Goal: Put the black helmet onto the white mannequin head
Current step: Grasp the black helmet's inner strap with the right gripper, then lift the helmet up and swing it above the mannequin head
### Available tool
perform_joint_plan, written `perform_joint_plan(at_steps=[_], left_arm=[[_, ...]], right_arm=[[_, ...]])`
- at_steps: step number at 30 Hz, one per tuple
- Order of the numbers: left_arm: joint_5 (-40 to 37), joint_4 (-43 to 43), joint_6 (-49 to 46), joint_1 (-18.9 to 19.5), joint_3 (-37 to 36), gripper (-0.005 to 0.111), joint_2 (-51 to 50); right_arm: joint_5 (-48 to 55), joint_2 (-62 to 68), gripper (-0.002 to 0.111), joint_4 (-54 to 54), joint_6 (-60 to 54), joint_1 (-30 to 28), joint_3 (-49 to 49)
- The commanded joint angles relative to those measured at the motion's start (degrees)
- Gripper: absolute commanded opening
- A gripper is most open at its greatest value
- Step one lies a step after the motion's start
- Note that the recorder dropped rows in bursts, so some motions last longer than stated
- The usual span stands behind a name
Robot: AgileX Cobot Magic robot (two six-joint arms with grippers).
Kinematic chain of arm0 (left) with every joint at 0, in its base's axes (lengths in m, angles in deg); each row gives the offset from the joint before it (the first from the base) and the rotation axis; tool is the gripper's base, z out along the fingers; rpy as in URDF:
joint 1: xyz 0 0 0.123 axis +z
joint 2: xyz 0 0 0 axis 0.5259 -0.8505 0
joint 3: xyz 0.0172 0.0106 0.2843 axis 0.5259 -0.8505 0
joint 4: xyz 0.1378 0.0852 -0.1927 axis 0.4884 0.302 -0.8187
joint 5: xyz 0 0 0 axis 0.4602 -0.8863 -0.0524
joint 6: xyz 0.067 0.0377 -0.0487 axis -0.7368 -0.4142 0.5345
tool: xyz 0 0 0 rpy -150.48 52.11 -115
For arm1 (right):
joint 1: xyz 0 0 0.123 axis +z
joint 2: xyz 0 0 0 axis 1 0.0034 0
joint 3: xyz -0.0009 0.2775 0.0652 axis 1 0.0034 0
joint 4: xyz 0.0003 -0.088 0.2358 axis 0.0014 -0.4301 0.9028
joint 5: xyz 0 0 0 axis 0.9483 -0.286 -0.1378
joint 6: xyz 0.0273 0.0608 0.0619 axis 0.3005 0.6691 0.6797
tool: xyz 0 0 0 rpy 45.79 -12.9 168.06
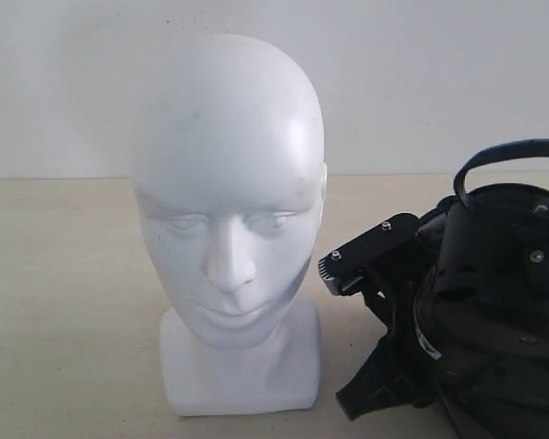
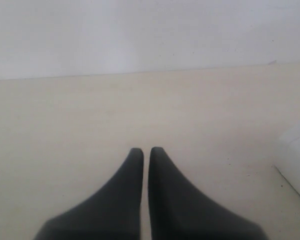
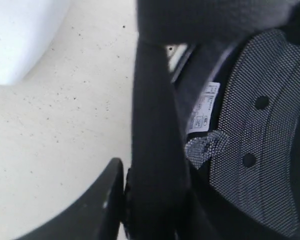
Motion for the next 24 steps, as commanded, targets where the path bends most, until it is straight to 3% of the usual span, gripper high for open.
perform_joint_plan(at_steps=[1, 13, 19, 24], left_arm=[[0.26, -0.59, 0.05, -0.53, 0.23, 0.004, -0.17], [0.26, -0.59, 0.05, -0.53, 0.23, 0.004, -0.17], [0.26, -0.59, 0.05, -0.53, 0.23, 0.004, -0.17], [0.26, -0.59, 0.05, -0.53, 0.23, 0.004, -0.17]], right_arm=[[0.37, -0.03, 0.0, -1.18, -0.03, 0.0, 0.03], [7.82, -11.0, 0.0, -8.39, -2.16, -0.1, -0.35], [15.26, -19.41, 0.0, -14.02, -3.96, -0.21, -5.86], [14.09, -24.17, 0.0, -10.79, -8.66, -6.63, -14.88]])
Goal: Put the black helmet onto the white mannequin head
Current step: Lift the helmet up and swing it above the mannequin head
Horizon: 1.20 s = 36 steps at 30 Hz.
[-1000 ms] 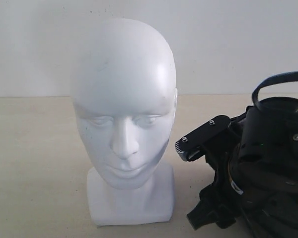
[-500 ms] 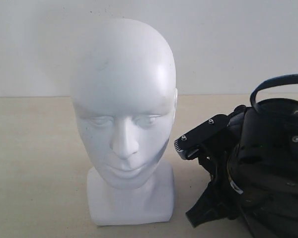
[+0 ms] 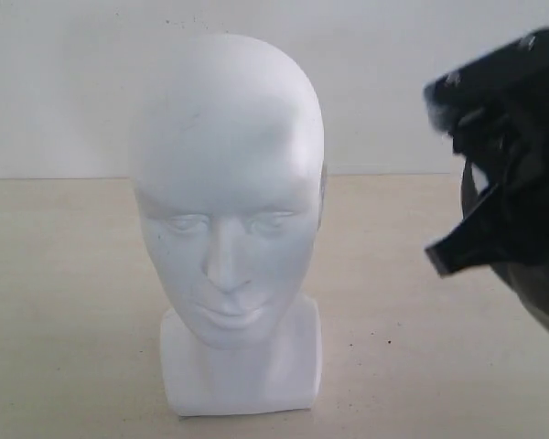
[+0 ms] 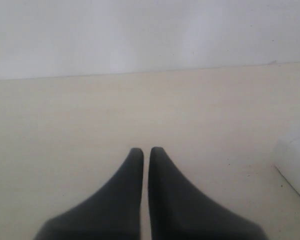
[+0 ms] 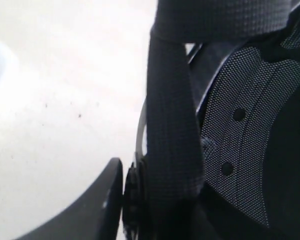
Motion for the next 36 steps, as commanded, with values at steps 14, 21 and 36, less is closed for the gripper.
perform_joint_plan(at_steps=[14, 21, 36], left_arm=[[0.26, -0.59, 0.05, -0.53, 0.23, 0.004, -0.17], [0.26, -0.59, 0.05, -0.53, 0.23, 0.004, -0.17], [0.26, -0.59, 0.05, -0.53, 0.23, 0.004, -0.17]], right_arm=[[-13.05, -3.32, 0.0, 67.65, -48.64, -43.3, -20.17], [-8.13, 3.0, 0.0, 104.27, -62.86, -55.67, -20.17], [2.06, 10.5, 0.0, 139.19, -68.72, -58.26, -20.66]])
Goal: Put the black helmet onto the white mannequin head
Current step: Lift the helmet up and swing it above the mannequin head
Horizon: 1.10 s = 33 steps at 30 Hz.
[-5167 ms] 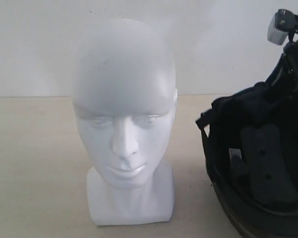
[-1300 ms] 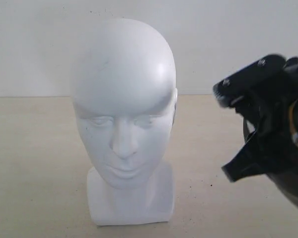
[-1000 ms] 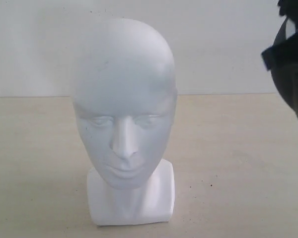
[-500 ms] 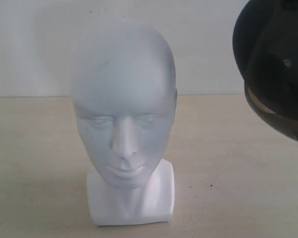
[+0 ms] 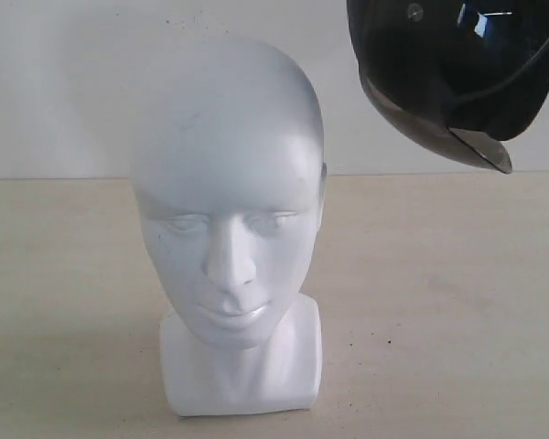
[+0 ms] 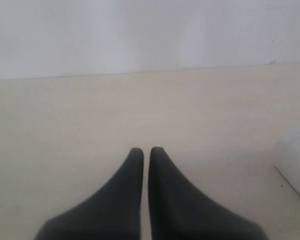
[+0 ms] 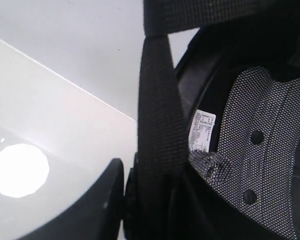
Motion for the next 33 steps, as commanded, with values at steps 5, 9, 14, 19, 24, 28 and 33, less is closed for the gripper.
perform_joint_plan(at_steps=[5, 9, 14, 19, 24, 28, 33], left_arm=[[0.26, -0.59, 0.05, -0.53, 0.23, 0.004, -0.17], [0.26, -0.59, 0.05, -0.53, 0.23, 0.004, -0.17], [0.26, -0.59, 0.05, -0.53, 0.23, 0.004, -0.17], [0.26, -0.59, 0.05, -0.53, 0.23, 0.004, -0.17], [0.26, -0.59, 0.05, -0.53, 0.23, 0.004, -0.17], [0.26, -0.59, 0.05, -0.53, 0.23, 0.004, -0.17], [0.26, -0.59, 0.05, -0.53, 0.23, 0.004, -0.17]], right_arm=[[-2.57, -0.64, 0.0, 5.77, 8.71, -0.26, -1.32], [-15.49, -3.21, 0.0, 5.77, 18.22, -0.26, -1.32], [-31.49, -7.9, 0.0, 5.77, 28.67, -0.26, -1.32], [-27.22, -9.16, 0.0, 5.77, 28.61, 0.33, -1.32], [-24.08, -9.63, 0.0, 5.77, 22.44, 6.94, -1.32], [-27.25, -9.42, 0.0, 5.77, 19.2, 13.56, -1.32], [-30.11, -8.55, 0.0, 5.77, 16.45, 15.74, -1.32]])
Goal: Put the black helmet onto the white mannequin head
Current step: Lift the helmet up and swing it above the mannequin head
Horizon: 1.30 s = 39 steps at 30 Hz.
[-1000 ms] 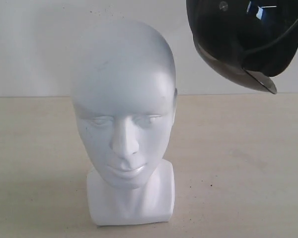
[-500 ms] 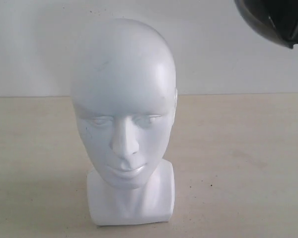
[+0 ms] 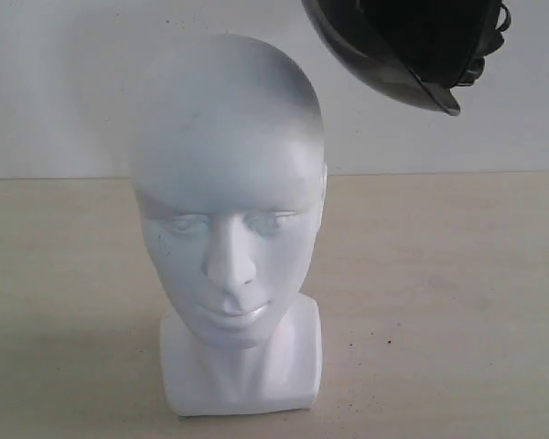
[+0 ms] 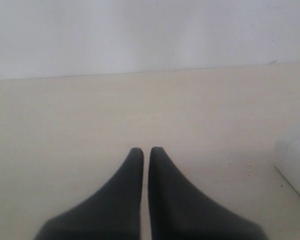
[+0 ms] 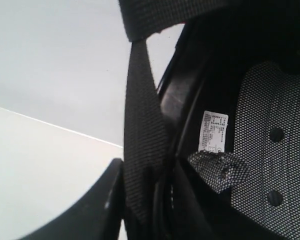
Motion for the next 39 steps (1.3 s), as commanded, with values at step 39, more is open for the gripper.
perform_joint_plan(at_steps=[39], left_arm=[[0.26, -0.59, 0.05, -0.53, 0.23, 0.004, -0.17]], right_arm=[[-102.19, 17.61, 0.0, -132.12, 135.48, 0.69, -7.78]])
